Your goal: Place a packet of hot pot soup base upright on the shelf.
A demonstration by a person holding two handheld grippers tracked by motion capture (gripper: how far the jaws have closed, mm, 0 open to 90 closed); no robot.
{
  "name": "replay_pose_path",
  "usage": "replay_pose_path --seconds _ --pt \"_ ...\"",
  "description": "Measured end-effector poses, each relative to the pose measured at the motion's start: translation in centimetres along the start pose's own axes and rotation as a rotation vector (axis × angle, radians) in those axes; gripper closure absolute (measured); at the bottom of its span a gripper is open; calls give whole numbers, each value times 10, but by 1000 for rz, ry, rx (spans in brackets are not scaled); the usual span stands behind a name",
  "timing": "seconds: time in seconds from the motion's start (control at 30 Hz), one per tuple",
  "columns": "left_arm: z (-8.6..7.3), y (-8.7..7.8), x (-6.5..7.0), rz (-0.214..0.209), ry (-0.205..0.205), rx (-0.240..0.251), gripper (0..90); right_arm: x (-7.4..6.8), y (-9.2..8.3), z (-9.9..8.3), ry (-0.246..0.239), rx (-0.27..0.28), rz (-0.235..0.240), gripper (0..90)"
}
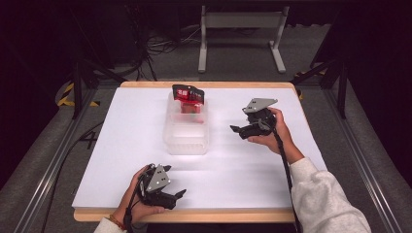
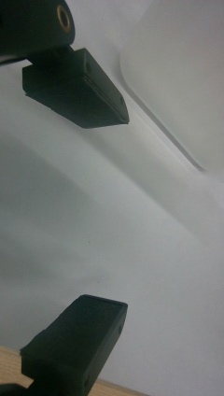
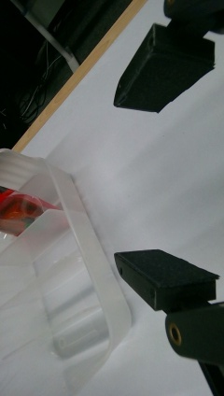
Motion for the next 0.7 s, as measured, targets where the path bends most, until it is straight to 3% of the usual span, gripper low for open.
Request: replay_pose_path --seconds 0.27,0.37,0.5,0.7 --pt "1 0 -1 6 -2 1 104 -3 -10 -9 -18 -8 -26 188" --pt "0 0 0 7 -7 -2 110 -6 -12 -13 -24 -18 -20 167" --pt "1 -1 -1 10 -6 4 110 -11 -17 -17 12 8 27 106" --pt "1 0 0 5 -4 3 110 -13 -24 -23 -2 16 10 107"
Point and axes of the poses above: each handheld gripper's, and its own axes: y roughly forward along the jaws, z roughly out of its top, x roughly to its right, the point moved 9 cm from there along y, roughly forward along the jaws, and after that the axes turned 8 degrees about z, right-handed, at the moved point
